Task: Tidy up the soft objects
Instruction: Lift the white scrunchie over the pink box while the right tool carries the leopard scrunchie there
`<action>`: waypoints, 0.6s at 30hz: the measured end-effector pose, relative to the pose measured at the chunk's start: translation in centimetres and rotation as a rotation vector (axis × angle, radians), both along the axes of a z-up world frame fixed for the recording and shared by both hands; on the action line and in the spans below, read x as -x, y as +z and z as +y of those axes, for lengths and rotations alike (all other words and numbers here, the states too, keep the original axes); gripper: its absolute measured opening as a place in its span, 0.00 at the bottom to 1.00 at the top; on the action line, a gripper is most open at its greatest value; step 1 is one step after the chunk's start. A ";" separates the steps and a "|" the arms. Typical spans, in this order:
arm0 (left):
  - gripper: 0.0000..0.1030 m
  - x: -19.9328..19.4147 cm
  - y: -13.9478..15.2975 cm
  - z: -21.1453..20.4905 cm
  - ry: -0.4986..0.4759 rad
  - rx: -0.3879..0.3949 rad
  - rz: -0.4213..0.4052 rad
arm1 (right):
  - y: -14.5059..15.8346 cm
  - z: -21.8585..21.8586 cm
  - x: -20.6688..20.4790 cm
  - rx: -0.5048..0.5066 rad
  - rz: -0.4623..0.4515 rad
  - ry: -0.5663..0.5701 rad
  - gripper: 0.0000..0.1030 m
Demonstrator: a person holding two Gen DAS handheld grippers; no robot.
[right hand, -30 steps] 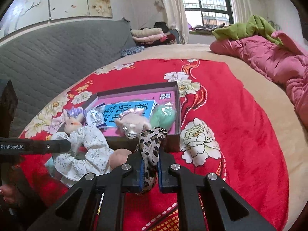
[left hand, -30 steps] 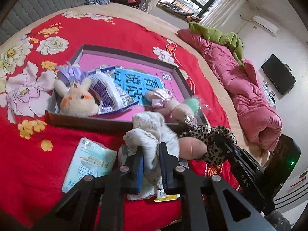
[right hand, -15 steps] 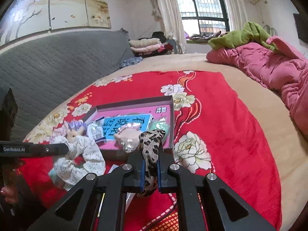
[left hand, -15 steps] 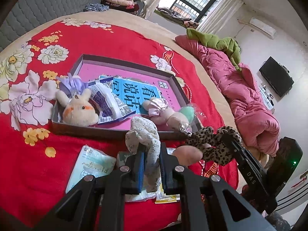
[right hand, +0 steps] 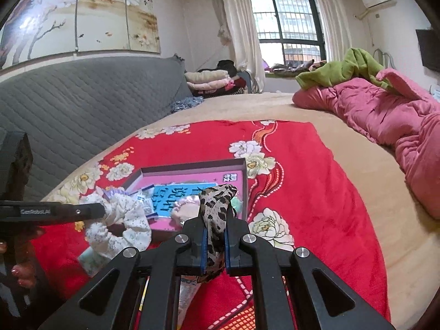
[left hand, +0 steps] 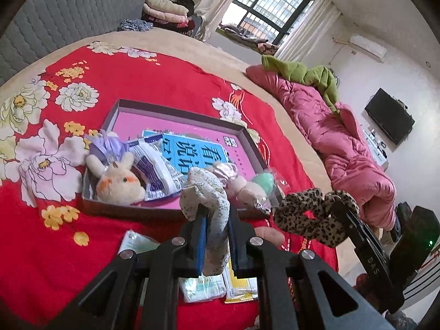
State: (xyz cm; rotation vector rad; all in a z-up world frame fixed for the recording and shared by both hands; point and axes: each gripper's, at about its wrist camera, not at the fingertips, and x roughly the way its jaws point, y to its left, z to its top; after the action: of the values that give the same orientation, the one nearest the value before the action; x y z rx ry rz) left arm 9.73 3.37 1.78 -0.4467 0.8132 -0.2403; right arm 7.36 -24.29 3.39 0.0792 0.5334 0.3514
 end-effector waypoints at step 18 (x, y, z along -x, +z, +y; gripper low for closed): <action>0.14 0.2 1.4 2.6 0.018 0.011 -0.078 | 2.1 2.8 0.5 0.011 -0.029 0.024 0.08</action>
State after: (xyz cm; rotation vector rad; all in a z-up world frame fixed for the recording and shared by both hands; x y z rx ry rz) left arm 9.52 5.95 3.16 -0.4517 0.7314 -0.2445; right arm 6.91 -21.51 5.51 0.0565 0.5078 0.3725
